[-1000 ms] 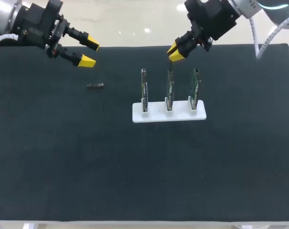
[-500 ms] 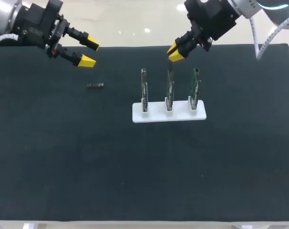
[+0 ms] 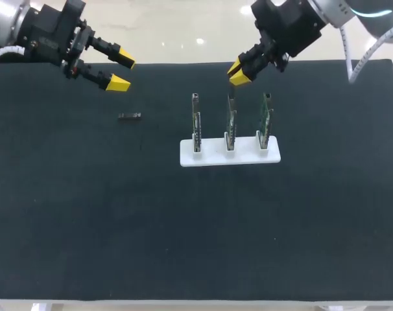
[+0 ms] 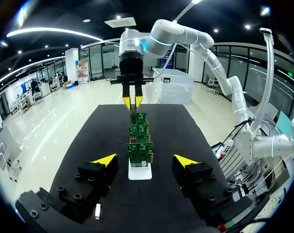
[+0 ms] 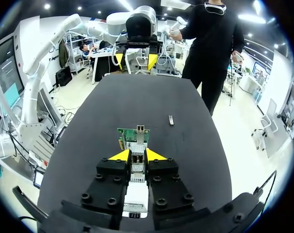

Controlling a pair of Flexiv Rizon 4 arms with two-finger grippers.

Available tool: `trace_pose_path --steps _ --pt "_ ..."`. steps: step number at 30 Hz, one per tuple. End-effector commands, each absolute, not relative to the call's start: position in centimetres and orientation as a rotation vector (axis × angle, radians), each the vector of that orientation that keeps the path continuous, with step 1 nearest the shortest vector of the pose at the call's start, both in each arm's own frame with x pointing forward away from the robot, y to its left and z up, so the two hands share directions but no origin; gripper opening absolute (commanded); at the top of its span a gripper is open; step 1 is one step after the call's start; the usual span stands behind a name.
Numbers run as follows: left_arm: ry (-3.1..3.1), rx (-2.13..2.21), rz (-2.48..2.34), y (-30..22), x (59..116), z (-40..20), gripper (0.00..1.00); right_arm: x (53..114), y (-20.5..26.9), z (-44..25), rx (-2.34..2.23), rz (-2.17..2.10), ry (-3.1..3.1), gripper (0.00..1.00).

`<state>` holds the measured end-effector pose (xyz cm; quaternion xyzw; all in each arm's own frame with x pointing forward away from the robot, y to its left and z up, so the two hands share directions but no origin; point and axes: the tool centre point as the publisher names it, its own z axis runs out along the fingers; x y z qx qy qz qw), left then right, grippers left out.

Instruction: Pick up the optical module with the left hand, and insert it into the network port with the right hand.

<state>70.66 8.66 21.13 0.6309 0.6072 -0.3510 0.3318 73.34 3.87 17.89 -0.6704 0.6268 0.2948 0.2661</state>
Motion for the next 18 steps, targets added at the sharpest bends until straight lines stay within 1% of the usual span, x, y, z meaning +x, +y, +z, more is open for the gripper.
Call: trace_pose_path --steps 1,8,9,11,12,13,14,16,18 --pt "1.59 1.651 -0.916 8.58 70.74 21.17 1.0 73.19 3.85 17.65 -1.804 0.793 1.687 0.0" --pt "1.59 1.651 -0.916 8.58 70.74 21.17 1.0 73.16 3.81 17.53 -1.797 0.791 1.681 0.0" --pt "1.59 1.651 -0.916 8.58 70.74 21.17 1.0 73.16 3.8 17.53 -1.797 0.791 1.681 0.06" --pt "1.59 1.651 -0.916 8.58 70.74 21.17 1.0 73.12 3.78 17.59 -1.796 0.791 1.682 0.31" --pt "1.59 1.651 -0.916 8.58 70.74 21.17 1.0 73.08 3.78 17.69 -1.796 0.791 1.684 0.39" --pt "1.59 1.651 -0.916 8.58 70.74 21.17 1.0 73.04 3.77 17.77 -1.795 0.792 1.687 0.45" --pt "1.59 1.651 -0.916 8.58 70.74 21.17 1.0 73.0 3.77 17.86 -1.795 0.794 1.688 0.49" --pt "1.59 1.651 -0.916 8.58 70.74 21.17 1.0 72.87 3.79 18.05 -1.793 0.796 1.694 0.52" --pt "1.59 1.651 -0.916 8.58 70.74 21.17 1.0 72.76 3.79 18.17 -1.791 0.797 1.698 0.51"
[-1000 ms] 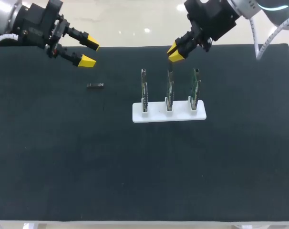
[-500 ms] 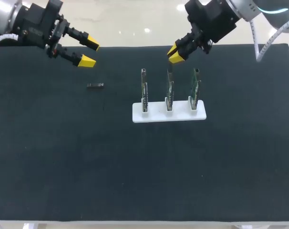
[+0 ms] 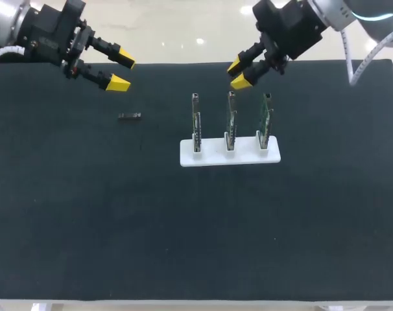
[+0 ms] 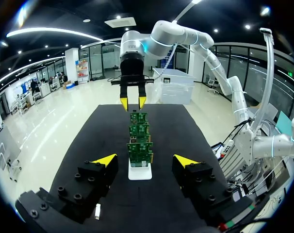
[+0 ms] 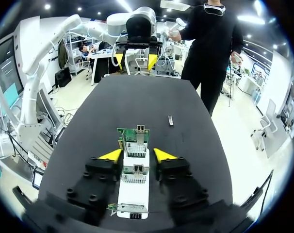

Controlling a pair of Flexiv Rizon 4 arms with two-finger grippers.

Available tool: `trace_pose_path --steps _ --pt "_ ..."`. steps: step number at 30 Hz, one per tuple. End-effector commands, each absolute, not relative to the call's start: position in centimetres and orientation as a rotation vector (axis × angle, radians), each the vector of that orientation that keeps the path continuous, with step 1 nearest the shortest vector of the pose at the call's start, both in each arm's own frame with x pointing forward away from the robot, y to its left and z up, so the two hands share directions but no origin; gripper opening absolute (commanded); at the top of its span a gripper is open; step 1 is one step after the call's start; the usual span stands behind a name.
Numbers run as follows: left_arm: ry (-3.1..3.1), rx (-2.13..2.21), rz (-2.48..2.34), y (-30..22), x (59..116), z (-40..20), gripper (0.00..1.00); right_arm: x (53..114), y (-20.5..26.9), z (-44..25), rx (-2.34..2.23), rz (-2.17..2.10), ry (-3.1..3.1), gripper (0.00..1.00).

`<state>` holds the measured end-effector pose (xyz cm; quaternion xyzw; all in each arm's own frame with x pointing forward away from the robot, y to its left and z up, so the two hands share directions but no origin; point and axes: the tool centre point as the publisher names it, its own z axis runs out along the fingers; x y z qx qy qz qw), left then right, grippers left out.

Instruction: Pick up the optical module with the left hand, and insert it into the network port with the right hand.

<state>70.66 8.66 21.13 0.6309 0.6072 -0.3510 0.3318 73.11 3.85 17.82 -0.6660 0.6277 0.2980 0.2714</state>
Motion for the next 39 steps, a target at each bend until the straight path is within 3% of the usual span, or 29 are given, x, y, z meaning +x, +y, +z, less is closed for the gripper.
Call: trace_pose_path --steps 1,3,4,5,39 --pt "1.59 1.651 -0.916 8.6 70.7 21.2 1.0 72.7 3.8 18.2 -1.792 0.797 1.699 0.49" --pt "1.59 1.651 -0.916 8.6 70.7 21.2 1.0 72.7 3.8 18.2 -1.792 0.797 1.701 0.42" --pt "1.59 1.651 -0.916 8.6 70.7 21.2 1.0 72.7 3.8 18.2 -1.792 0.797 1.701 0.33" --pt "1.59 1.651 -0.916 8.6 70.7 21.2 1.0 72.7 3.7 18.2 -1.791 0.796 1.703 0.01" --pt "1.59 1.651 -0.916 8.6 70.7 21.2 1.0 72.8 4.0 15.1 -1.778 0.76 1.666 0.0"
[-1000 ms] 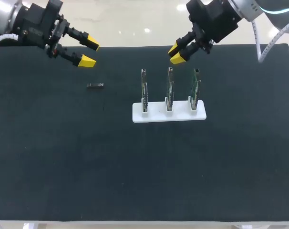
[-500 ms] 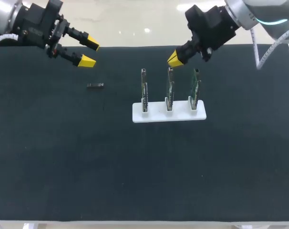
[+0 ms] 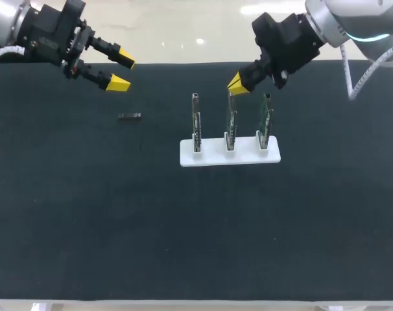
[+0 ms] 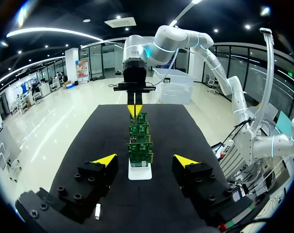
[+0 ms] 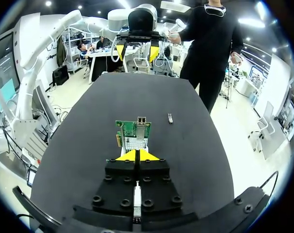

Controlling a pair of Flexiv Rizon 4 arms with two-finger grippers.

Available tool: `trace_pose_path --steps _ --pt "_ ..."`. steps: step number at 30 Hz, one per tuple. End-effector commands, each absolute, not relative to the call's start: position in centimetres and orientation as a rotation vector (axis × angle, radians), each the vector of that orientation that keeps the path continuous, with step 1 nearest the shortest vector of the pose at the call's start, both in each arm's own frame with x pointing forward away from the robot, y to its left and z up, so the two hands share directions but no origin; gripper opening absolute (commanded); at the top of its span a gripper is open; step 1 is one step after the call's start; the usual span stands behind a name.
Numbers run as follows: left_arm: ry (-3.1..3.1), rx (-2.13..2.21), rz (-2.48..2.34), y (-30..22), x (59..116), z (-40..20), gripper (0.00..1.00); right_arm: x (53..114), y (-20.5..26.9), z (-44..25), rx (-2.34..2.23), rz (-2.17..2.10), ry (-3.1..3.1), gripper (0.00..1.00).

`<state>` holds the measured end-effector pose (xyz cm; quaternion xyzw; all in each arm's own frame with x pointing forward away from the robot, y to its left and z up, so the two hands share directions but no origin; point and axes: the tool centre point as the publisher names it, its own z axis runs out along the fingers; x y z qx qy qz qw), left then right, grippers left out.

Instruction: Pick up the optical module with the left hand, and insert it into the network port with the right hand.

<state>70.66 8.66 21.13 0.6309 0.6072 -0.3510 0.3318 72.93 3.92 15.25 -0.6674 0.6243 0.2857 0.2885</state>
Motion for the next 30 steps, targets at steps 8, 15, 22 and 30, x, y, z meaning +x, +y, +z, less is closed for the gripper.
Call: trace_pose_path --steps 8,15,22,30 --pt "1.59 1.651 -0.916 8.6 70.7 21.2 1.0 73.0 4.1 14.7 -1.776 0.759 1.659 0.0" --pt "1.59 1.651 -0.916 8.6 70.7 21.2 1.0 73.0 4.1 14.2 -1.776 0.755 1.654 0.0" --pt "1.59 1.651 -0.916 8.6 70.7 21.2 1.0 73.2 3.9 15.5 -1.785 0.763 1.678 0.0" --pt "1.59 1.651 -0.916 8.6 70.7 21.2 1.0 73.1 2.4 17.5 -1.781 0.774 1.688 0.0"
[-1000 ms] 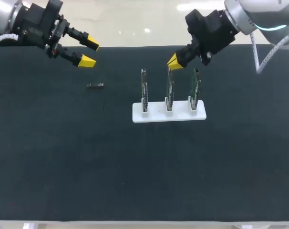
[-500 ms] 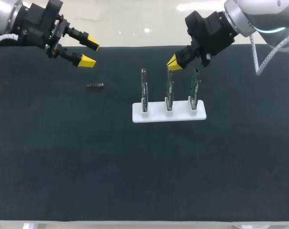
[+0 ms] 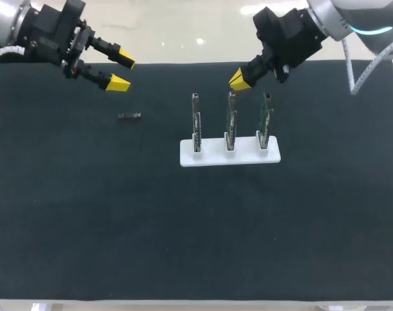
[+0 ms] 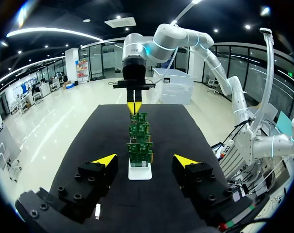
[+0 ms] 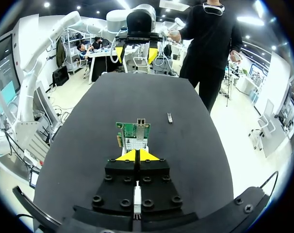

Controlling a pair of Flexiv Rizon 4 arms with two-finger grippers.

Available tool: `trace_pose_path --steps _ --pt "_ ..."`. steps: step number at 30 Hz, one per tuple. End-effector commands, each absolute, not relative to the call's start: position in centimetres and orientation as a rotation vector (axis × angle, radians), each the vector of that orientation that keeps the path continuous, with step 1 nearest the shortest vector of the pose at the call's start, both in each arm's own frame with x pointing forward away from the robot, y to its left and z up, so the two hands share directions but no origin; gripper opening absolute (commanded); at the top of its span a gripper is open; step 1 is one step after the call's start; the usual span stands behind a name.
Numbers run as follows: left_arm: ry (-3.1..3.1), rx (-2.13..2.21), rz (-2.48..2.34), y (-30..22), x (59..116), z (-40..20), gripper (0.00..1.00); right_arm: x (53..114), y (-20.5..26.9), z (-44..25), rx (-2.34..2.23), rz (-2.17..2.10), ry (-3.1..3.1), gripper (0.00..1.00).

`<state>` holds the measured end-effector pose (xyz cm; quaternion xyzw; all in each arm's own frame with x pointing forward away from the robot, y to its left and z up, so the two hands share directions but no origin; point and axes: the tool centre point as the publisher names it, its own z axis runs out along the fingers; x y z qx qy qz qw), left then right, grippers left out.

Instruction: Pick up the optical module with the left hand, and insert it into the network port with the right hand.

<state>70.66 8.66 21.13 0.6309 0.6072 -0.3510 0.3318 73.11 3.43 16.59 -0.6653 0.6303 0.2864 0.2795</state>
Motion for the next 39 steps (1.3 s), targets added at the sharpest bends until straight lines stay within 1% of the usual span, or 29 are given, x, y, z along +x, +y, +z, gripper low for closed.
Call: trace_pose_path --steps 1,10,20,24,29,30,31,39 --pt "1.59 1.651 -0.916 8.6 70.7 21.2 1.0 73.1 2.1 17.6 -1.779 0.772 1.687 0.0" --pt "1.59 1.651 -0.916 8.6 70.7 21.2 1.0 72.4 -3.5 18.9 -1.773 0.752 1.702 0.0" --pt "1.59 1.651 -0.916 8.6 70.7 21.2 1.0 72.6 -10.4 18.4 -1.743 0.726 1.702 0.0" --pt "1.59 1.651 -0.916 8.6 70.7 21.2 1.0 72.6 -11.9 18.3 -1.764 0.729 1.679 0.0" --pt "1.59 1.651 -0.916 8.6 70.7 21.2 1.0 72.7 -12.5 18.6 -1.764 0.749 1.664 0.0" --pt "1.59 1.651 -0.916 8.6 70.7 21.2 1.0 72.7 -12.5 18.6 -1.764 0.749 1.664 0.46" --pt "1.59 1.651 -0.916 8.6 70.7 21.2 1.0 72.7 -12.5 18.6 -1.764 0.749 1.664 1.0" --pt "1.59 1.651 -0.916 8.6 70.7 21.2 1.0 72.7 -12.5 18.6 -1.764 0.749 1.664 1.0"
